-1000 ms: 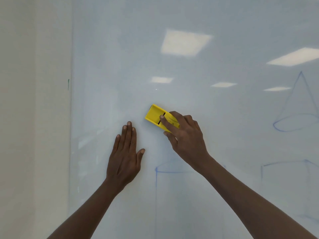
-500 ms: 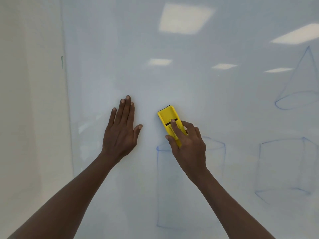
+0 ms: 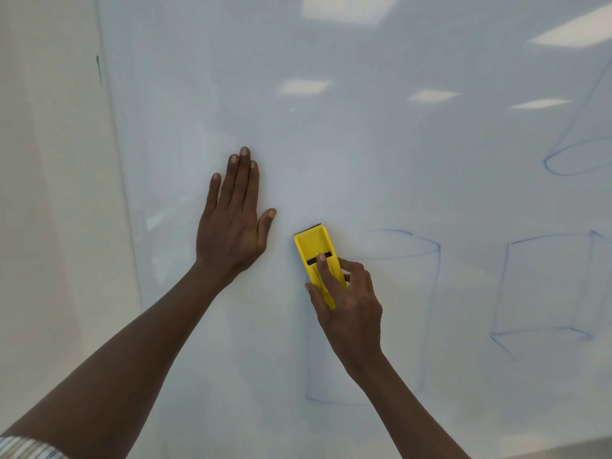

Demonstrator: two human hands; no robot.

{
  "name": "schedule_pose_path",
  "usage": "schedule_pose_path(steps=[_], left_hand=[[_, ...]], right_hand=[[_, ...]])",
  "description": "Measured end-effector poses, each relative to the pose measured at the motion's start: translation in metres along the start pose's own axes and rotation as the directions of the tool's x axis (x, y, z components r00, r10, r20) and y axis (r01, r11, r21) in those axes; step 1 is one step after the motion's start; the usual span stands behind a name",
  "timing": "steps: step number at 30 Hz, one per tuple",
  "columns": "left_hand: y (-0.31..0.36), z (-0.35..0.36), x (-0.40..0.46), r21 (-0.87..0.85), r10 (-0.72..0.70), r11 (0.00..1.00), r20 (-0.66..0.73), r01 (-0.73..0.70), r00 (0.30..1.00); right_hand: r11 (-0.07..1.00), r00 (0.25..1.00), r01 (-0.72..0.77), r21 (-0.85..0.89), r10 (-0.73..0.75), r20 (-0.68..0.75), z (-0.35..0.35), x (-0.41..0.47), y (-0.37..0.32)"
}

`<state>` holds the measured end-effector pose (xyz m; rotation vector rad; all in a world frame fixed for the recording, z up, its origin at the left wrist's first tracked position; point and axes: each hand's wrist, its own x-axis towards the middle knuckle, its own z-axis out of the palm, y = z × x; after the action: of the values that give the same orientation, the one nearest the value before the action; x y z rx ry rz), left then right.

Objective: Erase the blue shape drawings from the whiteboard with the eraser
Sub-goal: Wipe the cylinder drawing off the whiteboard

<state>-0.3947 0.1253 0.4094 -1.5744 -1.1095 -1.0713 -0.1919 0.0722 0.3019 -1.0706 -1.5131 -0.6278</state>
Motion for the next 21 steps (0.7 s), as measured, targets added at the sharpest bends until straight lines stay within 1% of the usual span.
schedule_pose_path(steps=[4,8,10,15,18,21], left_hand=[[0.000,0.000,-0.001,-0.006,0.004,1.000,-0.013,-0.004,1.000],[0.000,0.003,-0.002,-0.004,0.003,1.000,-0.023,-0.003,1.000],[-0.001,0.004,-0.002,-0.006,0.005,1.000,-0.028,-0.005,1.000],[-0.002,0.005,-0.001,-0.009,0.014,1.000,-0.036,-0.015,0.999],[-0.002,0.005,-0.002,-0.004,0.013,1.000,-0.037,-0.013,0.999],[-0.002,0.005,-0.003,0.000,0.013,1.000,-0.037,-0.013,0.999]], right_hand=[[0.997,0.997,-0.074,0.013,0.074,-0.014,-0.004,-0.010,0.010],[0.990,0.990,-0.133,0.035,0.135,-0.037,0.000,0.000,-0.001],[0.991,0.990,-0.132,0.034,0.133,-0.035,0.004,-0.001,-0.009],[0.999,0.999,-0.052,0.002,0.052,0.010,0.009,-0.033,-0.008],[0.997,0.997,-0.081,0.008,0.081,-0.001,0.006,-0.043,0.004],[0.988,0.988,-0.152,0.020,0.152,-0.028,0.003,-0.033,0.009]])
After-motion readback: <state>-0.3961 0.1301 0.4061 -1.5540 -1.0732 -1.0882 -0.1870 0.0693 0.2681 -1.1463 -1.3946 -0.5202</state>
